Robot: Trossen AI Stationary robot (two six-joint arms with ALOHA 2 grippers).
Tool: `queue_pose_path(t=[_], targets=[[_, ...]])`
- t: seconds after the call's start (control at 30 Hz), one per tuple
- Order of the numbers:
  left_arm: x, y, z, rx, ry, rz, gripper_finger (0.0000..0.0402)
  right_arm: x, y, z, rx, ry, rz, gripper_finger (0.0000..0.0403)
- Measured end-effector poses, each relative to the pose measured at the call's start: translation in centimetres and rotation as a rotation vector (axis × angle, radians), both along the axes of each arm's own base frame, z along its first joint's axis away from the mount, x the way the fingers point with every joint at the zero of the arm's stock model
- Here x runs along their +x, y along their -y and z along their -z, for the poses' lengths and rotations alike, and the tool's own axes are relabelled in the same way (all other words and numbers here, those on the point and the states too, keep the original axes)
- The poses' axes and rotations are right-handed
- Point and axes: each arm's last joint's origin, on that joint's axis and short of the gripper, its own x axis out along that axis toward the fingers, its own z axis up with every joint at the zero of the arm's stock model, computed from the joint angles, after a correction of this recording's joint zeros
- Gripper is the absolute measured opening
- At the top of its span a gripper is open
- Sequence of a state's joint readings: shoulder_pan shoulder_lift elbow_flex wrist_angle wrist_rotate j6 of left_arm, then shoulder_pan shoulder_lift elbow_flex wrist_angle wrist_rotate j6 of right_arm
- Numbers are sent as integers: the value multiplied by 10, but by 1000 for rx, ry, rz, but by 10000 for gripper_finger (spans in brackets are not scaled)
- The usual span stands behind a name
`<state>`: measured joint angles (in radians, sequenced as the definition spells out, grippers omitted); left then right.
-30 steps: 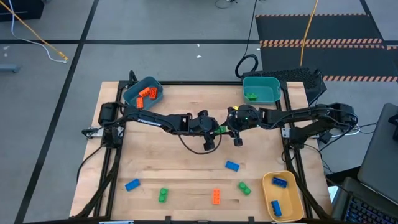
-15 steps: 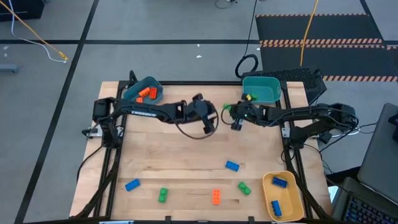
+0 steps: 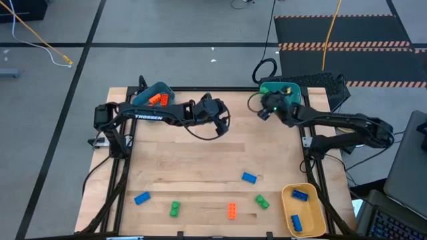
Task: Sort & place blocks by color
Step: Put the top green game piece into the light blue bin, then put the right blue game piece into the yellow bin
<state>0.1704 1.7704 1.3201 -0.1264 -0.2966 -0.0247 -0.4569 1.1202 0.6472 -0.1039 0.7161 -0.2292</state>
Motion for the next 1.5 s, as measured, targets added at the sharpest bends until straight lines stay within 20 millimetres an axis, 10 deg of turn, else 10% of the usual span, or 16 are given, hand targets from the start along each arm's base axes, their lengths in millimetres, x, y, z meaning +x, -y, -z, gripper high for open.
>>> queue_pose_path(t=[0.77, 1.5], targets=[[3, 19, 2, -42, 13, 20, 232, -42, 30, 8, 144, -16, 248, 140], [1, 25, 6, -59, -41, 24, 232, -42, 29, 10, 176, 6, 252, 271]])
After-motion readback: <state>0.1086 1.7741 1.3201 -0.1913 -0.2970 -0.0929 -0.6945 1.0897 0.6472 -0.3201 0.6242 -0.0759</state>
